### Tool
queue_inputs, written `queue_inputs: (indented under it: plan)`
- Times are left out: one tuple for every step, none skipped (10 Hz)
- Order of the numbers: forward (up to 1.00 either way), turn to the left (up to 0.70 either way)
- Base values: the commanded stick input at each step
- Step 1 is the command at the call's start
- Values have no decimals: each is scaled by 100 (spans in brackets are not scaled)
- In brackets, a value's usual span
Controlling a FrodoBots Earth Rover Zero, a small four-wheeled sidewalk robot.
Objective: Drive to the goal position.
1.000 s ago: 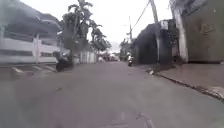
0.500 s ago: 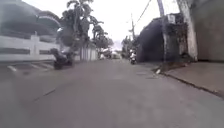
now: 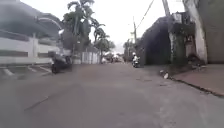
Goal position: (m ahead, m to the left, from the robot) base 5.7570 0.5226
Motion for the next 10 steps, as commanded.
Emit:
queue_inputs:
  plan:
    - [100,-22]
    - [100,-40]
    - [100,-40]
    - [100,-35]
    - [100,0]
    - [100,0]
    - [100,0]
    - [100,0]
    - [100,0]
    - [100,0]
